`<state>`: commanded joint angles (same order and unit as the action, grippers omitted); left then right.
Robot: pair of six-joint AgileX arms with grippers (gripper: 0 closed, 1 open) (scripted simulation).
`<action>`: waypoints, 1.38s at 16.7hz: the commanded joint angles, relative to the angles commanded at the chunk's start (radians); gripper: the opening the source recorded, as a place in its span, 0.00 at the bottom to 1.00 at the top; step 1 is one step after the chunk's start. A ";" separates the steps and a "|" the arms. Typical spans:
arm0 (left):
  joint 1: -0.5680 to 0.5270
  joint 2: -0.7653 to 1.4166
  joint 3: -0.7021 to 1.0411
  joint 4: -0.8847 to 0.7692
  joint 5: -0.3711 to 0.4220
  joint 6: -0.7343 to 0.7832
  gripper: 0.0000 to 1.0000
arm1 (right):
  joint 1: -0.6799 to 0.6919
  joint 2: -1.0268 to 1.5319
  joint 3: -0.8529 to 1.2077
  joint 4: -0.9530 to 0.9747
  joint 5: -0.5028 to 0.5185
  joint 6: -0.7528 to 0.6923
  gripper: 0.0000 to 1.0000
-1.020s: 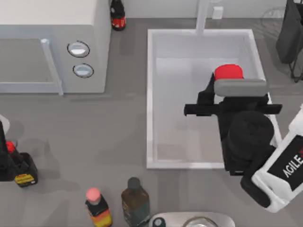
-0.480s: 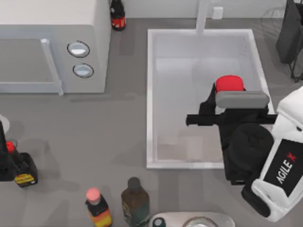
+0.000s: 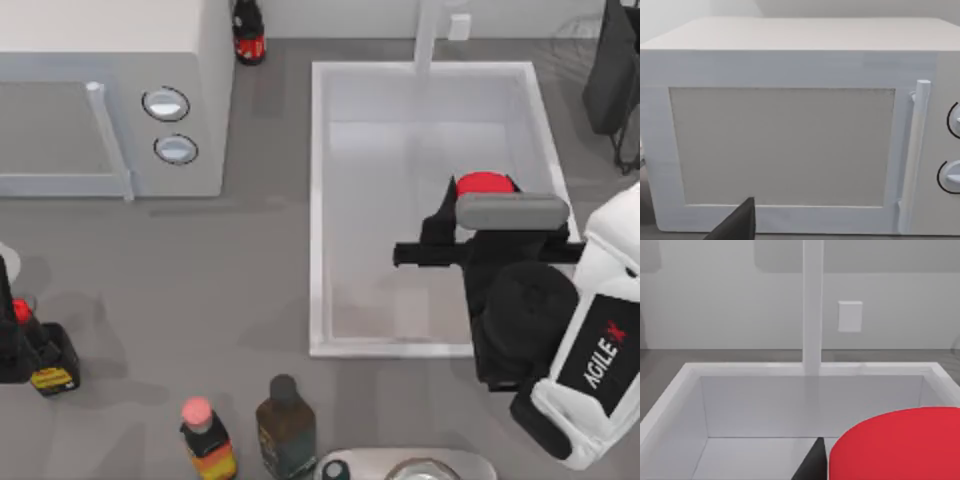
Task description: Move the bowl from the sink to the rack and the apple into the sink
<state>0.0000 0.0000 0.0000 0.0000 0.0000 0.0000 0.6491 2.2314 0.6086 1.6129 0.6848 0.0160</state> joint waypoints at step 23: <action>0.000 0.000 0.000 0.000 0.000 0.000 1.00 | -0.263 -0.378 -0.268 -0.430 -0.233 -0.013 1.00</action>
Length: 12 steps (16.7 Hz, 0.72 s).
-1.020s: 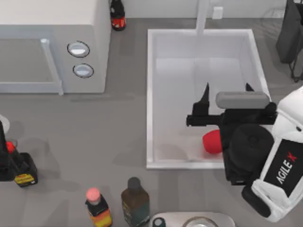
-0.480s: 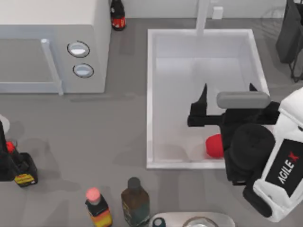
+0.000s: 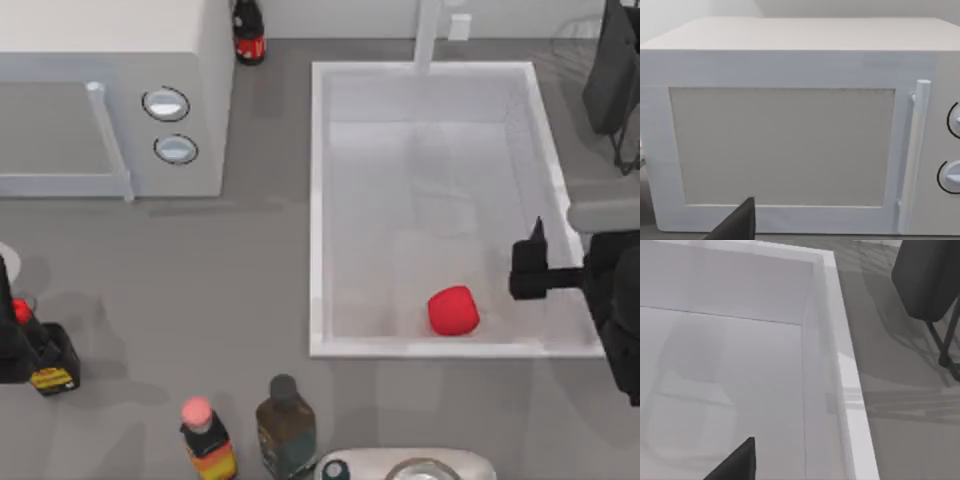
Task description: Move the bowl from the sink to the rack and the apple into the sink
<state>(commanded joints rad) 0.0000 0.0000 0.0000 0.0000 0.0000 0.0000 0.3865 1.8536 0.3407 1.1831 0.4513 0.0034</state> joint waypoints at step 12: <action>0.000 0.000 0.000 0.000 0.000 0.000 1.00 | -0.349 -1.364 -0.310 -0.944 -0.320 -0.016 1.00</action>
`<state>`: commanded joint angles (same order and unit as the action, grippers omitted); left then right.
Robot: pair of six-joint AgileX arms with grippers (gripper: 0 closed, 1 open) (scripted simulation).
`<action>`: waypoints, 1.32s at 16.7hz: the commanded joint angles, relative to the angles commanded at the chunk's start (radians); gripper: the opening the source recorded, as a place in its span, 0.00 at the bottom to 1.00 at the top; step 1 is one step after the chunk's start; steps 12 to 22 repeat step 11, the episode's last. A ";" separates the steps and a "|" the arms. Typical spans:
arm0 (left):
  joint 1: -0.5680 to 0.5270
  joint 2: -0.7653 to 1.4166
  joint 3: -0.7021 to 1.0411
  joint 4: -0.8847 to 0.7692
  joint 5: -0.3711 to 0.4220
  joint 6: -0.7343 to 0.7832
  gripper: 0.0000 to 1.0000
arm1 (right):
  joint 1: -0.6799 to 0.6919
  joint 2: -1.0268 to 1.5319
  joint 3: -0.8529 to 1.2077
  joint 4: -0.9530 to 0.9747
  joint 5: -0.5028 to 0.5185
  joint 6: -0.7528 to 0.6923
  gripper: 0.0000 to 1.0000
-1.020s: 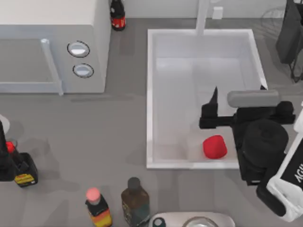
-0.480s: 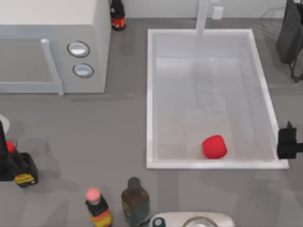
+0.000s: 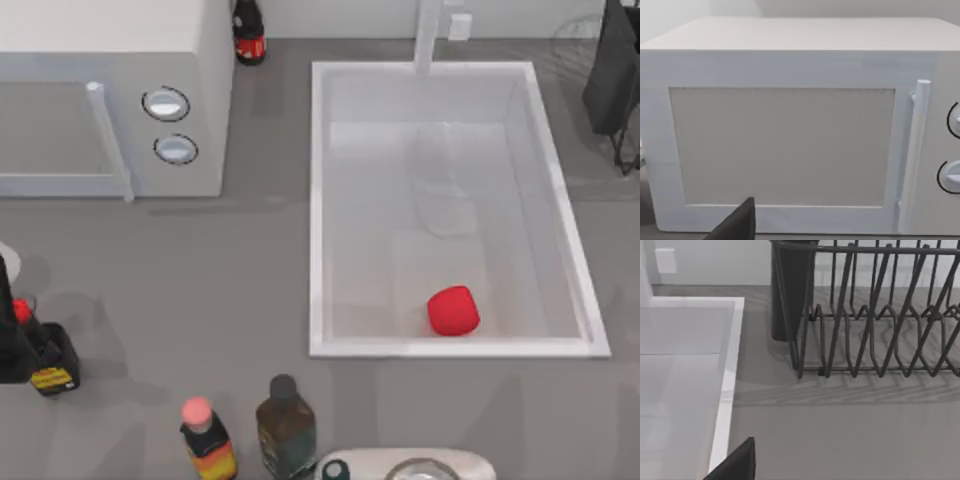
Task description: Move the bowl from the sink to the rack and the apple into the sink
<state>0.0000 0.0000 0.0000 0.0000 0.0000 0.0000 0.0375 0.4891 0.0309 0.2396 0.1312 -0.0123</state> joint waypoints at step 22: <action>0.000 0.000 0.000 0.000 0.000 0.000 1.00 | -0.038 -0.489 -0.031 -0.240 -0.131 0.012 1.00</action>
